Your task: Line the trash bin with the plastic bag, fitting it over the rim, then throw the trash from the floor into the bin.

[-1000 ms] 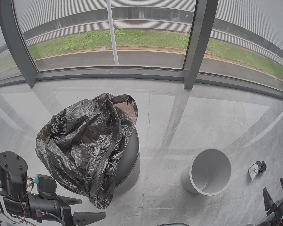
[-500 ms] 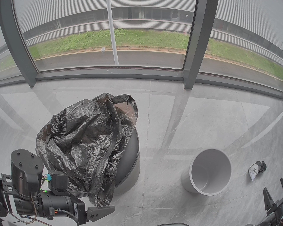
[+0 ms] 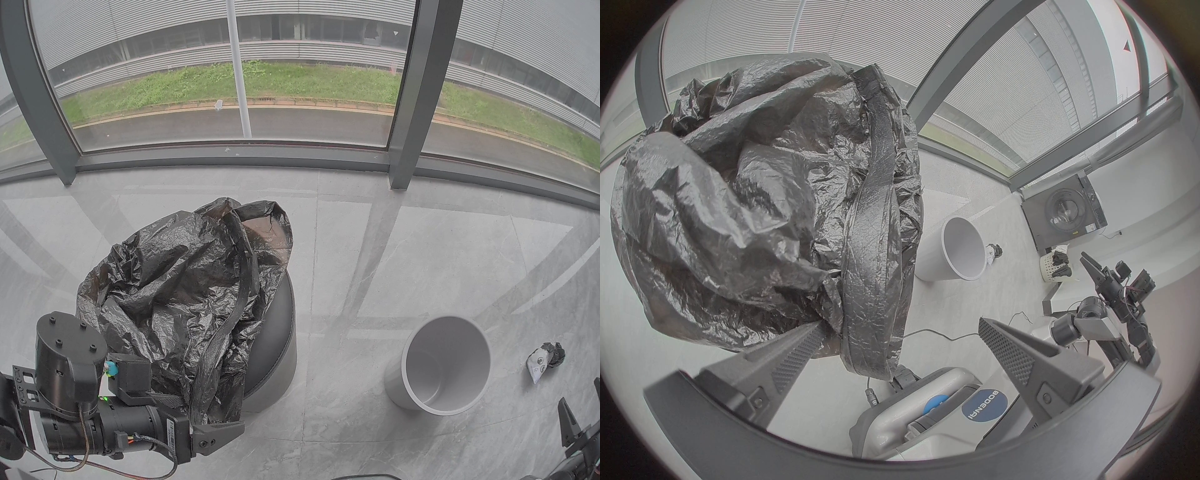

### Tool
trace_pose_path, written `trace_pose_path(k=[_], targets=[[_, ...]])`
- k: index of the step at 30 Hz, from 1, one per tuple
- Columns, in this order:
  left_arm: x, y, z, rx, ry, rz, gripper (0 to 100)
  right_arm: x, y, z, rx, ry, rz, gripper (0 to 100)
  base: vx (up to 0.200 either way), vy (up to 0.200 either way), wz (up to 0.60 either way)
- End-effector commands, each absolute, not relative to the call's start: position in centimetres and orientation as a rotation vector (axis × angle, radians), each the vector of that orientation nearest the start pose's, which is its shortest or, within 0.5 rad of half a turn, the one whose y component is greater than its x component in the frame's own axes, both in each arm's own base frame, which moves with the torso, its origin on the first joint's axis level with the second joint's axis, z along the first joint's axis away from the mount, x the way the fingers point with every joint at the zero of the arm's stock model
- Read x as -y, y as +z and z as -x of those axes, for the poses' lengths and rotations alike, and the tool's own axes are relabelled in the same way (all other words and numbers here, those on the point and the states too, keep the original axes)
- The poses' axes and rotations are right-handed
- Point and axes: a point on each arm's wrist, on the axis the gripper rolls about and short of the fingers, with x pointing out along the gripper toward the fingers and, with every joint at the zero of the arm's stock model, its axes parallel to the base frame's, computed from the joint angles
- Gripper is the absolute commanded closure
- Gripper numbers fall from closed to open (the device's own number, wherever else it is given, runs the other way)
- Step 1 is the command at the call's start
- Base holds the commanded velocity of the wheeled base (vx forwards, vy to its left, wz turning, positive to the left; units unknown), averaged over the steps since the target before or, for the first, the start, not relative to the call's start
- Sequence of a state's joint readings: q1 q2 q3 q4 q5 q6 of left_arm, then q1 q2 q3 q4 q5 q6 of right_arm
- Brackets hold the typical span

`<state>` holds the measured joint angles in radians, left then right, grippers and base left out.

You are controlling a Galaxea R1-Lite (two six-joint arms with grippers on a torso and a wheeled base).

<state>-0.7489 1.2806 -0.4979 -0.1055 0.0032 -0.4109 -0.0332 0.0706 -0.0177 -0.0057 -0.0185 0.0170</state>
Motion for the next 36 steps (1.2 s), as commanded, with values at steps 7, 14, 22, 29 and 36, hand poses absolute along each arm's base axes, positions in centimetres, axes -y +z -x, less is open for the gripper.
trace_pose_path(k=[7, 14, 22, 29, 36], targets=[[12.7, 14.6, -14.1, -0.802, -0.545, 0.109, 0, 0.0, 7.7, 1.8, -0.061, -0.054, -0.017, 0, 0.000, 0.000, 0.00], [12.2, 14.1, -15.3, -0.791, -0.513, 0.040, 0, 0.0, 7.7, 1.8, -0.059, -0.053, -0.017, 0, 0.000, 0.000, 0.00], [12.2, 13.9, -15.6, -0.798, -0.502, 0.036, 100, 0.0, 7.8, 1.8, -0.058, -0.051, -0.017, 0, 0.000, 0.000, 0.00], [11.7, 13.9, -15.9, -0.795, -0.483, 0.040, 100, 0.0, 7.8, 1.8, -0.055, -0.048, -0.017, 0, 0.000, 0.000, 0.00], [11.7, 13.8, -16.4, -0.765, -0.476, 0.061, 100, 0.0, 7.8, 1.8, -0.055, -0.048, -0.017, 0, 0.000, 0.000, 0.00]])
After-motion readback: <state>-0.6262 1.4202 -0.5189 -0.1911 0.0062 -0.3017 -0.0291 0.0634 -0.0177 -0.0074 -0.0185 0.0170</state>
